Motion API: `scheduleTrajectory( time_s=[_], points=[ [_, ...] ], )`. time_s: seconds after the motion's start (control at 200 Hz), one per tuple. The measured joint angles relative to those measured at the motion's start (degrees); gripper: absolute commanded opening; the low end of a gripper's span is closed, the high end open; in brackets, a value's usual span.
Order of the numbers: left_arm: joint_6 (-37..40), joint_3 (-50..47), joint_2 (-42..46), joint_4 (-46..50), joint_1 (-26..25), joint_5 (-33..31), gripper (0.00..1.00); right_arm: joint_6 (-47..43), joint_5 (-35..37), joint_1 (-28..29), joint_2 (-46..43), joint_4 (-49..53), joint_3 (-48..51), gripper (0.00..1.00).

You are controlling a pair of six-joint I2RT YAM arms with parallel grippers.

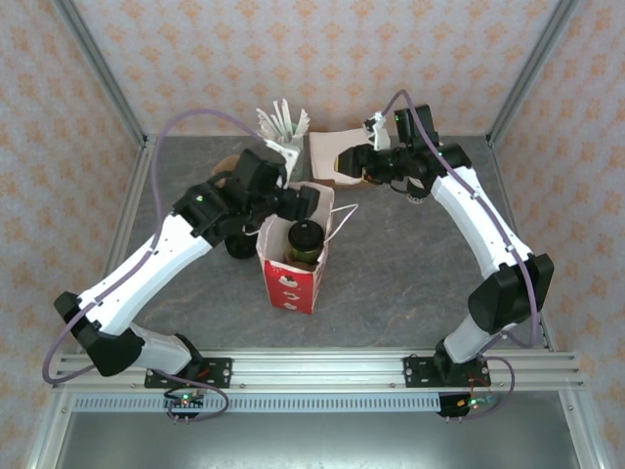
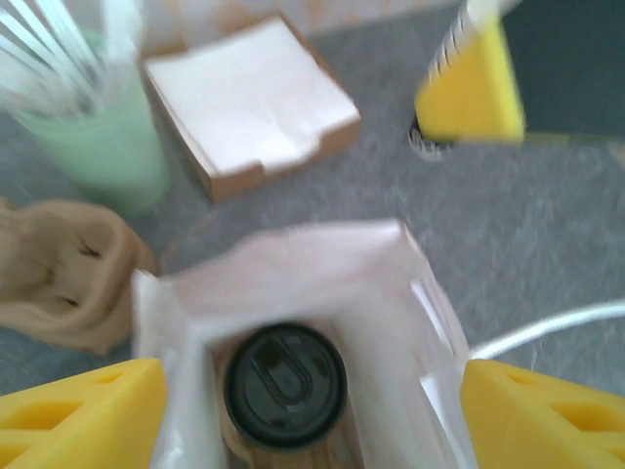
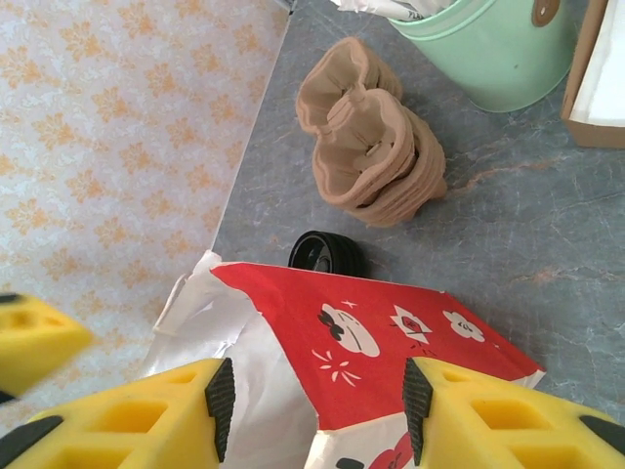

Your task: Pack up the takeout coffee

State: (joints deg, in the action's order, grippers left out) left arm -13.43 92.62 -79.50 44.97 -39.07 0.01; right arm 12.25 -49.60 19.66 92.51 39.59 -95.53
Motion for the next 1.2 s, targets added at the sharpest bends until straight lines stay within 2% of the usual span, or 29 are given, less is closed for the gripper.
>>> scheduleTrajectory(
  time_s=[0.29, 0.52, 0.716, 1.061, 1.201],
  points=[
    [-1.9, 12.1, -2.6, 3.7, 11.1, -5.6, 0.83, 0.9, 3.8, -0.2, -1.4, -0.1, 0.0, 0.53],
    [-5.2, 18.9, -11.0, 5.4, 17.8, -6.1, 0.83, 2.9, 6.9, -0.2, -1.6, -0.5, -1.5, 0.54],
    [-8.6, 26.4, -21.6, 5.4, 20.3, -3.3, 0.78, 3.7, 7.7, -0.2, -1.1, -1.9, -3.4, 0.54],
    [-10.8, 51.9, -43.6, 9.6, 21.2, -1.9, 0.69, 3.6, 9.4, -0.3, -0.6, -2.4, -3.8, 0.54],
    [-10.7, 56.7, -47.9, 10.1, 22.4, -2.5, 0.69, 3.1, 9.8, -0.6, -0.6, -2.4, -4.0, 0.55]
  ],
)
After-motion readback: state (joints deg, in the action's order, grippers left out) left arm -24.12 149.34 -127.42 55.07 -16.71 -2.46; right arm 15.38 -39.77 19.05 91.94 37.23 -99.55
